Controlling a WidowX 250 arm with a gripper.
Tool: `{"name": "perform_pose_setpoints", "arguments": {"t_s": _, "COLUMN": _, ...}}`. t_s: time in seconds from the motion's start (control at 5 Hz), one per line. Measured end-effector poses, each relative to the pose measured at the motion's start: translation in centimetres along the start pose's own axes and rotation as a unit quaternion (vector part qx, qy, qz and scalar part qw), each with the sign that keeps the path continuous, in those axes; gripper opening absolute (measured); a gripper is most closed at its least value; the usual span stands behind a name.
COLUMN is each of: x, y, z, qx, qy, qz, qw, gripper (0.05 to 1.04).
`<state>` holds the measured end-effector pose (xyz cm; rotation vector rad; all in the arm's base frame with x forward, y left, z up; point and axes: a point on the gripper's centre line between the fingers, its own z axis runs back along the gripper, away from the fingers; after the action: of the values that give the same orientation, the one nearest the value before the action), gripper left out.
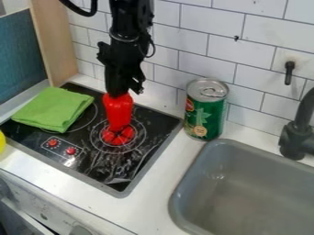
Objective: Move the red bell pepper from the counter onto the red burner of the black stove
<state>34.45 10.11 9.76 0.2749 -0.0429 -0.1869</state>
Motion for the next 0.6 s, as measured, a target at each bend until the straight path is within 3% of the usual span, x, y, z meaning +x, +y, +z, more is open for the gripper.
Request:
{"name": "perform_pose_setpoints", "arguments": {"t_s": 0.4, "x": 0.31, "y": -0.4, "z": -0.4, "qx": -0.006, "qy": 0.034, "qz": -0.016, "qw": 0.9993, "gripper": 0.14}}
{"name": "perform_pose_setpoints", "arguments": {"t_s": 0.6, "x": 0.01, "y": -0.79, "z": -0.39, "qx": -0.019, "qy": 0.044, "qz": -0.027, "qw": 0.9985, "gripper": 0.354}}
